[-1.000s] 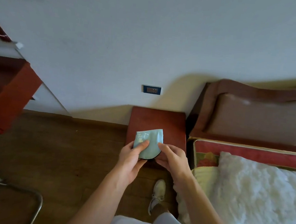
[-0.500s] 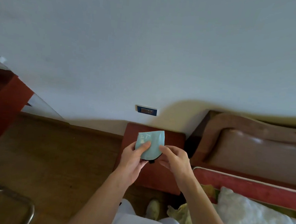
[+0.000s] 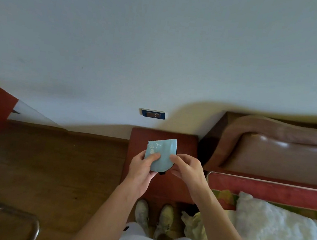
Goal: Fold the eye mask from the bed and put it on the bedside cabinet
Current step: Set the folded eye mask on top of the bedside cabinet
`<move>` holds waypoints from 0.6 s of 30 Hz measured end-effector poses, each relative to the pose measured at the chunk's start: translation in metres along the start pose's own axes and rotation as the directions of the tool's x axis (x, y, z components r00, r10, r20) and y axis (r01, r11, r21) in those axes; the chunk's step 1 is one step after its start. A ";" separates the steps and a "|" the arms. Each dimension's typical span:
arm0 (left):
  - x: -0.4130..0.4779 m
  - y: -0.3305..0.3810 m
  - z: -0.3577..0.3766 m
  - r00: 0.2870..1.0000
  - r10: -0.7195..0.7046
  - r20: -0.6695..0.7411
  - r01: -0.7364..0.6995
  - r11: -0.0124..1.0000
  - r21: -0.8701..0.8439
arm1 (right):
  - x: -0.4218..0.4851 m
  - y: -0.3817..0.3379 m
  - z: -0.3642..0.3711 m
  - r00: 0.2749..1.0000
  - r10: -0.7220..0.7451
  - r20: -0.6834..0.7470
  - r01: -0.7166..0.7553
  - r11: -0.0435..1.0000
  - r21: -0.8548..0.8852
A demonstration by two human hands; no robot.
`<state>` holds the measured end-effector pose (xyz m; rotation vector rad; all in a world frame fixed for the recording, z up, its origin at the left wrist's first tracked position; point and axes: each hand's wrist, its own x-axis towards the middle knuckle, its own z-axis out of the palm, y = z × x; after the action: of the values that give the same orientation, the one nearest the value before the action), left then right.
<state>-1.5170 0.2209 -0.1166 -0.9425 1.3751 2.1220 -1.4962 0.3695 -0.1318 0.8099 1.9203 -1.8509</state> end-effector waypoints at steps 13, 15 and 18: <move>0.167 -0.079 -0.039 0.983 -0.131 -0.126 0.156 0.964 0.216 | 0.119 0.124 0.007 0.997 -0.019 -0.071 -0.025 0.822 -0.570; 0.205 -0.101 -0.047 0.981 -0.142 -0.136 0.177 0.937 0.302 | 0.142 0.164 0.006 0.999 -0.023 -0.037 -0.008 0.739 -0.674; 0.255 -0.130 -0.060 0.984 -0.132 -0.120 0.170 0.892 0.418 | 0.166 0.218 0.002 0.998 -0.045 0.041 0.060 0.600 -0.798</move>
<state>-1.5821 0.2195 -0.4019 -0.9322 1.6616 1.5849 -1.4905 0.3896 -0.4055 0.4084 2.4376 -0.7790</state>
